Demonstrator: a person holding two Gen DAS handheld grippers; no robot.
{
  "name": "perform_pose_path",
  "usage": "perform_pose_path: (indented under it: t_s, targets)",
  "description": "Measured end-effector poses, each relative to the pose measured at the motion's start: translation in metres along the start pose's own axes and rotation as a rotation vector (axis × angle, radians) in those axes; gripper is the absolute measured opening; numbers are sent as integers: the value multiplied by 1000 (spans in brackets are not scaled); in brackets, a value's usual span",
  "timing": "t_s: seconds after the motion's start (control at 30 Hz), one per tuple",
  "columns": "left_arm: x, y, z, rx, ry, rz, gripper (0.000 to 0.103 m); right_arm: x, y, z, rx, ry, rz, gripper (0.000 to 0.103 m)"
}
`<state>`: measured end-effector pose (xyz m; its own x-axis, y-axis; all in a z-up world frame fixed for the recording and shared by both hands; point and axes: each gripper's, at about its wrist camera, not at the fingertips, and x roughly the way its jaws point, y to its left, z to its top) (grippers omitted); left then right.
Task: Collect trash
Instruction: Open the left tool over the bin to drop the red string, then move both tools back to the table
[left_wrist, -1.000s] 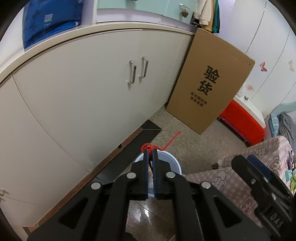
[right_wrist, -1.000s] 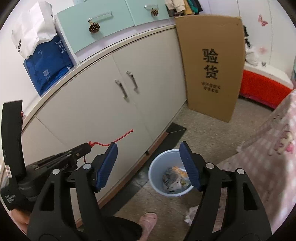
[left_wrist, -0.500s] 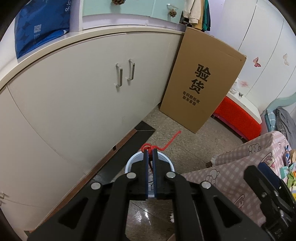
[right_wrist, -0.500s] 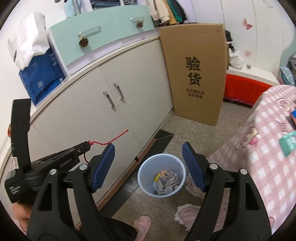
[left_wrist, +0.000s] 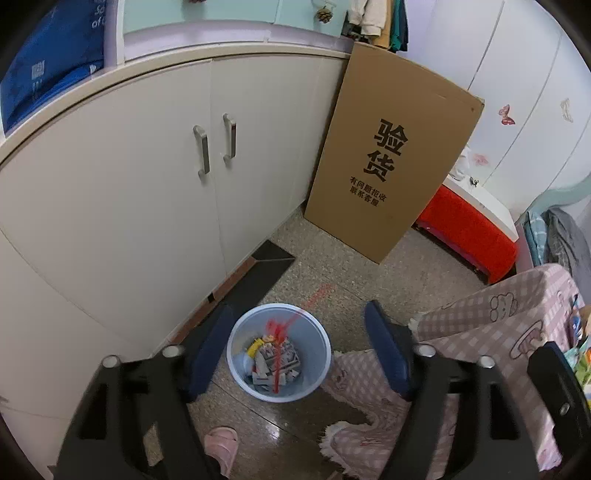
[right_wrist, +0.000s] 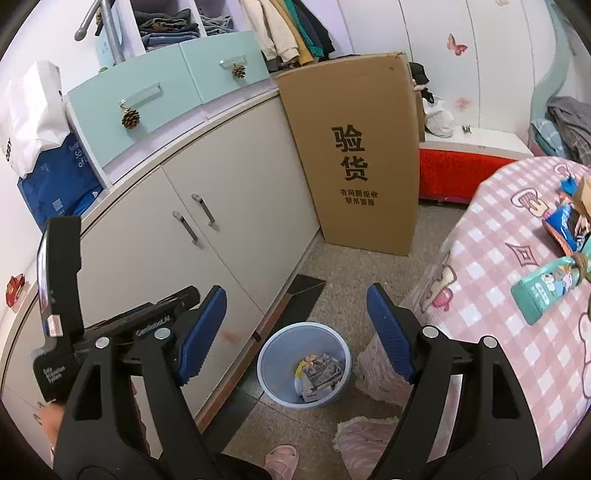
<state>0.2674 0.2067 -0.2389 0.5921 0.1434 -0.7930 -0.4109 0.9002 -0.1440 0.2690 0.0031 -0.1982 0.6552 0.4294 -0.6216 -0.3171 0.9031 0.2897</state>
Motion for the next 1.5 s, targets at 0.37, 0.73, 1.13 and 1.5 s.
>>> perform_pose_path:
  t_s: [0.37,0.73,1.13,1.5]
  targets:
    - [-24,11,-8,-32,-4,6,75,-23,-3,-4,24,-2,-1,77]
    - [-89,-27,-32,50,-59,-99,77,-89,-19,-16,65,-66,-34,78]
    - [-133,-127,-69,302,-95,-208,81,-192,-109,-39,228,-204,-287,88]
    - [-121,-213,-87,533,-88,-239,83,-215,-201,-65,427,-181,-521,92]
